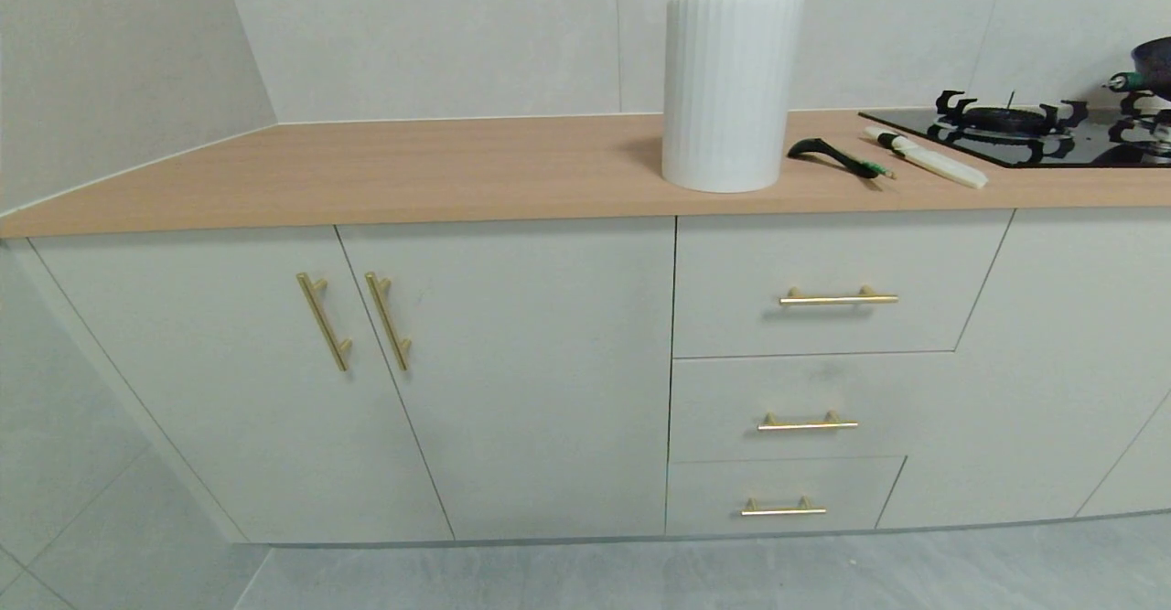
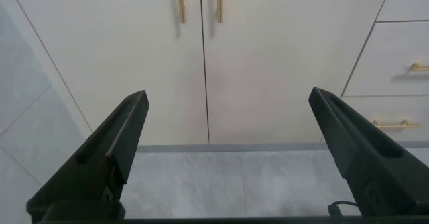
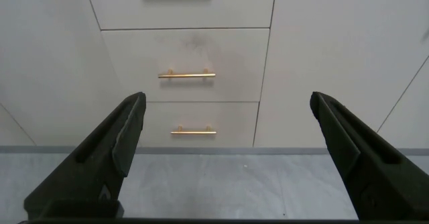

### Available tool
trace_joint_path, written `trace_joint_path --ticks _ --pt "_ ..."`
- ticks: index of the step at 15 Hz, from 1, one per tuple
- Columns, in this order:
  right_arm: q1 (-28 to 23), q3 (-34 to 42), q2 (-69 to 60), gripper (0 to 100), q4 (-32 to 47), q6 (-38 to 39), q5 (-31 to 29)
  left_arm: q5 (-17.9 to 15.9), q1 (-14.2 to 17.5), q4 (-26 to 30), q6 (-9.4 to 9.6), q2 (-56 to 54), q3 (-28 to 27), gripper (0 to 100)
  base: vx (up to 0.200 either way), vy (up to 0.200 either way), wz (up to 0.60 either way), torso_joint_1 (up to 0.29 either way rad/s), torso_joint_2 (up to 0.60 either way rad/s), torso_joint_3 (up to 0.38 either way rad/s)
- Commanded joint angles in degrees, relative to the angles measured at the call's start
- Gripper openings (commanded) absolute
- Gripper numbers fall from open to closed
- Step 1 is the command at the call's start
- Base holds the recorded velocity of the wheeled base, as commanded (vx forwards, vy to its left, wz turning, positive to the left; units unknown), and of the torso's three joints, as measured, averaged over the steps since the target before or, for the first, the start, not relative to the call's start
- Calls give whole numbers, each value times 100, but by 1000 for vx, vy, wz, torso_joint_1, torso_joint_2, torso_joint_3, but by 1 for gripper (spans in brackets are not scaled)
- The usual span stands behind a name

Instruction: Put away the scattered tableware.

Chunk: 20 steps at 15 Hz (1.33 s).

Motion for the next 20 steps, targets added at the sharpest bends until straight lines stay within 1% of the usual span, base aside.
trace_joint_path --ticks 1,4,5,6,7,8,9,10,12,13,15,16,18,19,20 --pt "0 0 9 100 1 -11 4 -1 8 -1 0 2 1 100 0 0 0 0 0 0" --pt "0 -88 0 100 -25 42 13 -1 0 -1 0 2 1 100 0 0 0 0 0 0" --pt "18 -255 9 100 -25 113 57 8 8 -1 0 2 1 100 0 0 0 0 0 0" --pt "61 -738 149 100 63 455 285 -1 8 -1 0 2 1 100 0 0 0 0 0 0" --pt "193 -1011 756 100 248 499 698 -1 0 -1 0 2 1 100 0 0 0 0 0 0" --pt "325 -1099 1292 100 239 473 953 -1 0 -1 0 2 1 100 0 0 0 0 0 0" --pt "431 -1134 1635 100 230 473 1085 -1 0 8 0 2 1 100 0 0 0 0 0 0" --pt "729 -1424 2628 100 230 473 1147 -1 8 8 0 2 1 100 0 0 0 0 0 0" --pt "852 -1881 3902 100 212 473 1147 -1 0 -1 0 2 1 100 0 0 0 0 0 0" --pt "870 -2118 4737 100 116 464 1182 8 0 8 0 2 1 100 0 0 0 0 0 0" --pt "914 -2232 5906 100 -561 341 1182 -1 8 -1 0 2 1 100 0 0 0 0 0 0" --pt "914 -2241 7066 100 -1642 332 1164 -1 8 -1 0 2 1 100 0 0 0 0 0 0" --pt "888 -2241 8543 100 -3215 332 1094 -1 8 -1 0 2 1 100 0 0 0 0 0 0" --pt "870 -2276 9141 100 -3787 332 1041 -1 0 -1 0 2 1 100 0 0 0 0 0 0" --pt "861 -2312 9527 100 -4094 323 1006 -1 8 -1 0 2 1 100 0 0 0 0 0 0"
